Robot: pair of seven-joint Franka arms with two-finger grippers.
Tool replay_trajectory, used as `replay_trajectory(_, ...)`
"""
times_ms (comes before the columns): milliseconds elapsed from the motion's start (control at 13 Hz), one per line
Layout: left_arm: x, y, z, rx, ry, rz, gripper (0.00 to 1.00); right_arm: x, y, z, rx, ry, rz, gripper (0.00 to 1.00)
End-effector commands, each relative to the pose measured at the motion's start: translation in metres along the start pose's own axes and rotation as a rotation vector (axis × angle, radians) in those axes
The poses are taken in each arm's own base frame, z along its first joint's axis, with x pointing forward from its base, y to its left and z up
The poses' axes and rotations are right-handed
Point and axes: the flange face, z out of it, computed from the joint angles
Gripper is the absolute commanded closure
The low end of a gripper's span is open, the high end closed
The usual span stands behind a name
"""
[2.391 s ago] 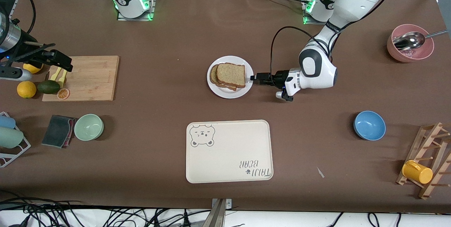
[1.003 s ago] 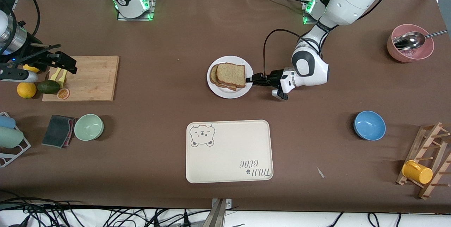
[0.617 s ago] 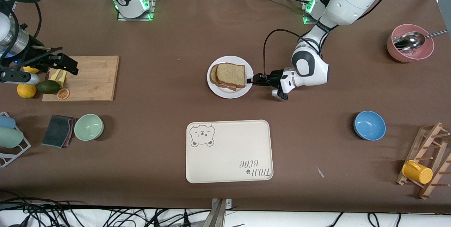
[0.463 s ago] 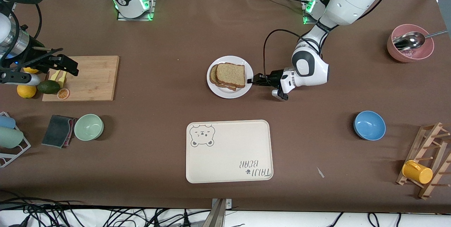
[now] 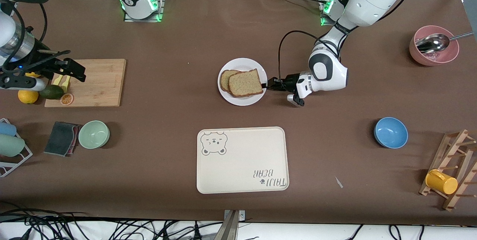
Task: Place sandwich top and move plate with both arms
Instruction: 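Slide the plate with the left gripper onto the bear tray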
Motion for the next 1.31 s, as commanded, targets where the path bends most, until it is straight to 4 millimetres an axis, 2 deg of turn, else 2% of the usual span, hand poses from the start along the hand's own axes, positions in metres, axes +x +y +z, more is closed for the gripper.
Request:
replay_trajectory(0,0.009,0.008,-0.008,-0.023,0.064,-0.001,1.0,-0.002,-0.003,-0.005,-0.008,0.009,0.01,0.0)
replay_trajectory(231,0.027,0.025,-0.016,-0.047,0.107,0.019,1.0,-0.001,-0.003,-0.005,0.0,0.008,0.014,0.0)
replay_trajectory(771,0.087,0.06,-0.051,-0.087,0.216,0.055,1.0,-0.002,-0.002,-0.005,0.007,0.006,0.016,0.0)
replay_trajectory(1080,0.127,0.056,-0.069,-0.084,0.282,0.077,1.0,-0.002,0.0,-0.004,0.007,-0.003,0.017,0.0)
replay_trajectory(1234,0.148,0.057,-0.068,-0.086,0.303,0.08,1.0,-0.003,0.002,-0.002,0.023,-0.02,0.019,0.0)
